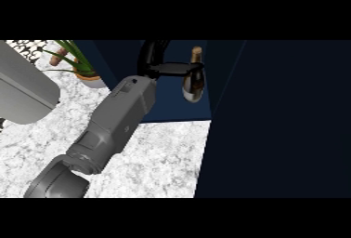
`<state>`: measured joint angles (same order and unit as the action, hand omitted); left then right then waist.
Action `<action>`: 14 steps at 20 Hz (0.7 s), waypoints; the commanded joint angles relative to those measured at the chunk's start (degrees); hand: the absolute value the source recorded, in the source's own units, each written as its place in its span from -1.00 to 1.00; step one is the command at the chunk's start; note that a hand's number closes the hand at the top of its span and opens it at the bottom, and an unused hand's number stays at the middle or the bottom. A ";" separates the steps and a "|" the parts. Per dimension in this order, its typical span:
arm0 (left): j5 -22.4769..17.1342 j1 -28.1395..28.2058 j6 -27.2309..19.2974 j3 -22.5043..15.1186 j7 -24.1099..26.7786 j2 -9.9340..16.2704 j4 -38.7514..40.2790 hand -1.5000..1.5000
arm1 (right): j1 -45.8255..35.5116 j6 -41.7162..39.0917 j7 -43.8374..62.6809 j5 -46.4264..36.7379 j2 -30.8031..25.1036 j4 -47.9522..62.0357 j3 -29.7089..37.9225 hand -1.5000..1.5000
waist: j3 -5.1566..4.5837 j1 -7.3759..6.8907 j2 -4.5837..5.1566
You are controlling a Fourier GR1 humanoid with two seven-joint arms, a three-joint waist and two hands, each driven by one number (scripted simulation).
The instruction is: Pick up the wine, place it into the cabinet and close the cabinet
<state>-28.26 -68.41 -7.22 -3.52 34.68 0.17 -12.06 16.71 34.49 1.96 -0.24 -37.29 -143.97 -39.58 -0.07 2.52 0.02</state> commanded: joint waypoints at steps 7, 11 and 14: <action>-4.59 9.10 5.18 -4.97 -2.23 -0.17 -11.11 -1.00 | 5.33 1.25 2.84 -0.37 -3.21 -11.43 -1.31 -1.00 | 0.02 -0.99 -0.84; -6.20 16.02 6.35 -9.66 -3.51 -0.17 -18.44 -1.00 | 4.24 0.79 3.50 2.57 -3.98 -10.69 2.60 -1.00 | 0.06 -2.21 -1.06; -6.42 20.19 6.46 -10.95 -4.42 -0.17 -23.41 -1.00 | 2.75 2.73 7.63 0.55 -4.14 -12.60 2.78 -1.00 | -0.06 -3.35 -1.22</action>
<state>-33.66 -53.40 -1.65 -12.21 31.43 0.00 -29.49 17.53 36.05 2.46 -0.39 -39.68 -143.97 -37.77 -0.07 0.34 -0.92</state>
